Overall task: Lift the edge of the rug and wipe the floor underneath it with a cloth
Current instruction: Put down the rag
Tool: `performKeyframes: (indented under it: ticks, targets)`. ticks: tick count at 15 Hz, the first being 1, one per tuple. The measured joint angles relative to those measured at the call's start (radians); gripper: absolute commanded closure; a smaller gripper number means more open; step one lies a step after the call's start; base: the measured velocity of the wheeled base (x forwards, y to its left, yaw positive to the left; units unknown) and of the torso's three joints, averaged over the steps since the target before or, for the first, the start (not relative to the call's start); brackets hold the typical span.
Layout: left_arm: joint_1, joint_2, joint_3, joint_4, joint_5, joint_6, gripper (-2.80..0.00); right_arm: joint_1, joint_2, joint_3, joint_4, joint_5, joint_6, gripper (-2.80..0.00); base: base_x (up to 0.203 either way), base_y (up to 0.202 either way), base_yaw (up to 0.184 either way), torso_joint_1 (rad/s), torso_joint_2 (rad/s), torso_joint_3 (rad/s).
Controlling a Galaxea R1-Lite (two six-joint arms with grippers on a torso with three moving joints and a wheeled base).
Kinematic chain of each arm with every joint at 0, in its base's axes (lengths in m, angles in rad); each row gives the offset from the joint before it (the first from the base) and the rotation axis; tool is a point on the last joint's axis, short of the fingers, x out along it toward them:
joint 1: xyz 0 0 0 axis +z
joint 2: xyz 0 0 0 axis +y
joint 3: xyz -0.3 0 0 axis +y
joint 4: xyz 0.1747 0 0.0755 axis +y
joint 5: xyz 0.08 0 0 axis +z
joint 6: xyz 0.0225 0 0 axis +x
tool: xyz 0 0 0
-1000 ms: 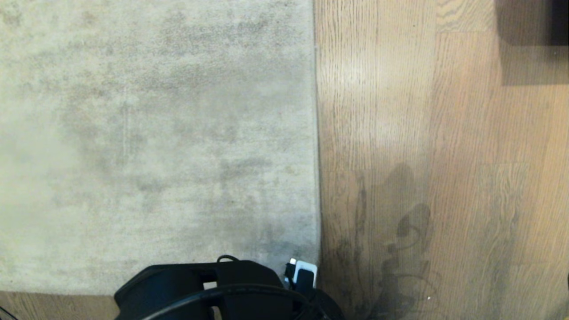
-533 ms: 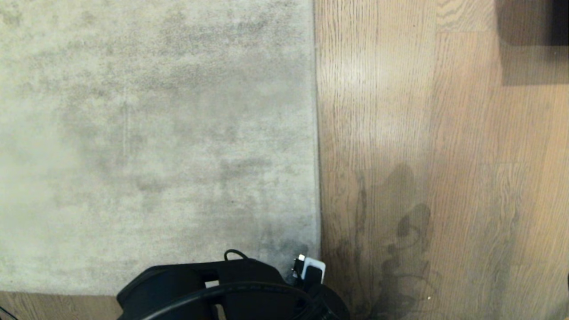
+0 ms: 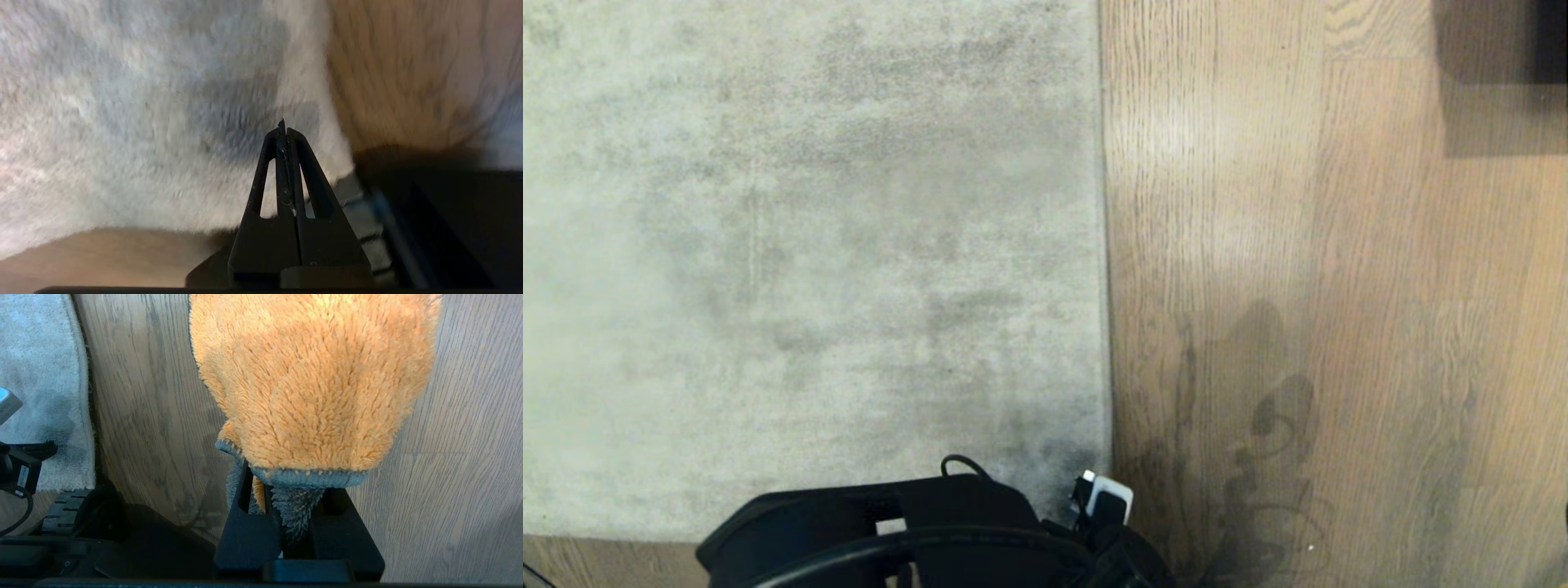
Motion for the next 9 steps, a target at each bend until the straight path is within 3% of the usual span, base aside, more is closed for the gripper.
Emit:
performKeyframes:
  ticks: [5, 9]
  targets:
    - [-0.001, -0.031, 0.006, 0.175, -0.004, 0.001, 0.0, 0.0, 0.0, 0.0, 0.0, 0.0, 0.0, 0.0, 0.0, 0.0, 0.0, 0.0, 0.0, 0.0]
    - [-0.001, -0.047, 0.014, 0.2, -0.003, -0.014, 0.0, 0.0, 0.0, 0.0, 0.0, 0.0, 0.0, 0.0, 0.0, 0.0, 0.0, 0.0, 0.0, 0.0]
